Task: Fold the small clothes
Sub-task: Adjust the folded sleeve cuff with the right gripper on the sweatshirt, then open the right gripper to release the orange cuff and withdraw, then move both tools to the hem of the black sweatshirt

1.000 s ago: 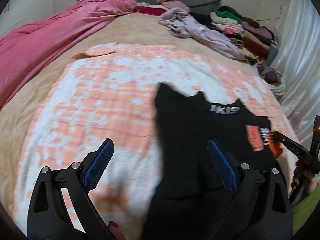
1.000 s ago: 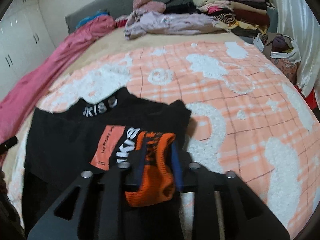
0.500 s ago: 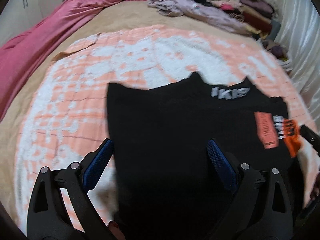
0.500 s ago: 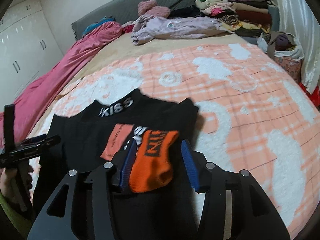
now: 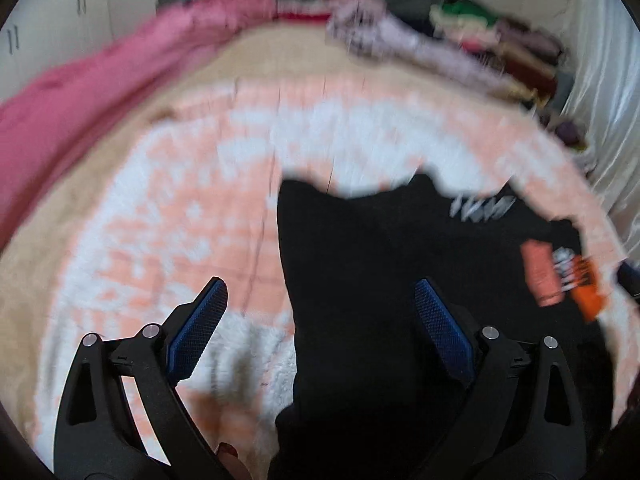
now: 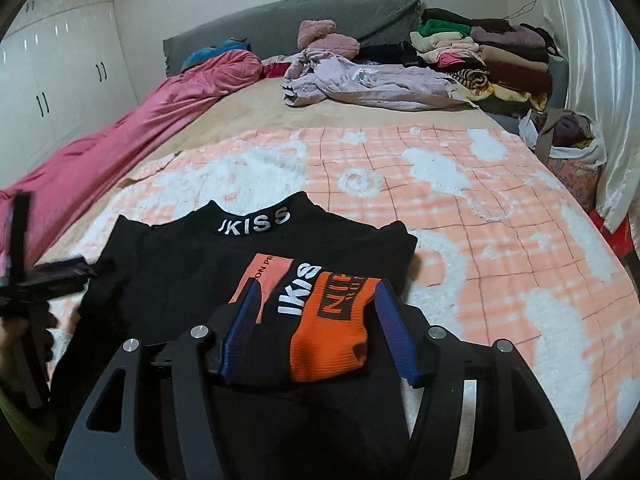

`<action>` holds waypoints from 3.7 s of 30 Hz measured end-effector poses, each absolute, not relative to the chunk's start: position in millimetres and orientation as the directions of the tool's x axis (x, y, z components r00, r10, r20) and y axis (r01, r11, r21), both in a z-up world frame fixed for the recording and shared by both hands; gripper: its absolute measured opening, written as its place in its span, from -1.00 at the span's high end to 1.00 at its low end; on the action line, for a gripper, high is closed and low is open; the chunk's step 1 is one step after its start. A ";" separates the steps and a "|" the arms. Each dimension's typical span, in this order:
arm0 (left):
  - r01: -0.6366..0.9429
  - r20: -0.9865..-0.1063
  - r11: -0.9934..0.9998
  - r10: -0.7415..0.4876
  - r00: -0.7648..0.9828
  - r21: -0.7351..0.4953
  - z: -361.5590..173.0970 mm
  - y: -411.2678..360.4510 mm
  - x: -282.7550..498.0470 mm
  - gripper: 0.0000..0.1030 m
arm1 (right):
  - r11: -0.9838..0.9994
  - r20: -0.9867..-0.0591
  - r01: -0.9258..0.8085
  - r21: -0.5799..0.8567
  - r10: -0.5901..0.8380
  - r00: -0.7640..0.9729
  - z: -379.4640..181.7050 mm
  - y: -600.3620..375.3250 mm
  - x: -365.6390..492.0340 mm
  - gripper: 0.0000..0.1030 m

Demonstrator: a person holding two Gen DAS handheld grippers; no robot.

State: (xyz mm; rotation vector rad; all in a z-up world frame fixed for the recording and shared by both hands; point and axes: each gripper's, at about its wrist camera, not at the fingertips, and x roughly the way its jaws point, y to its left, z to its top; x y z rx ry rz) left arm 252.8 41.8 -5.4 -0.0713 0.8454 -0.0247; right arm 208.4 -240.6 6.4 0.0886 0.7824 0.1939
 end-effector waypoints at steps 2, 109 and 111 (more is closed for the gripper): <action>0.048 -0.715 0.991 -0.125 0.687 -0.127 11.1 34.4 240.6 -0.71 | 0.968 -0.697 -0.174 0.178 0.249 0.672 4.4 -234.9 209.9 -0.13; 0.112 -0.781 0.990 -0.136 0.610 -0.085 9.2 62.2 119.9 -0.82 | 0.965 -0.622 -0.035 0.261 0.196 0.758 58.5 -331.6 20.2 -0.91; 0.113 -0.788 0.991 -0.126 0.602 -0.072 4.8 64.2 114.9 -0.82 | 0.966 -0.641 -0.031 0.257 0.195 0.742 51.7 -329.4 16.7 -0.91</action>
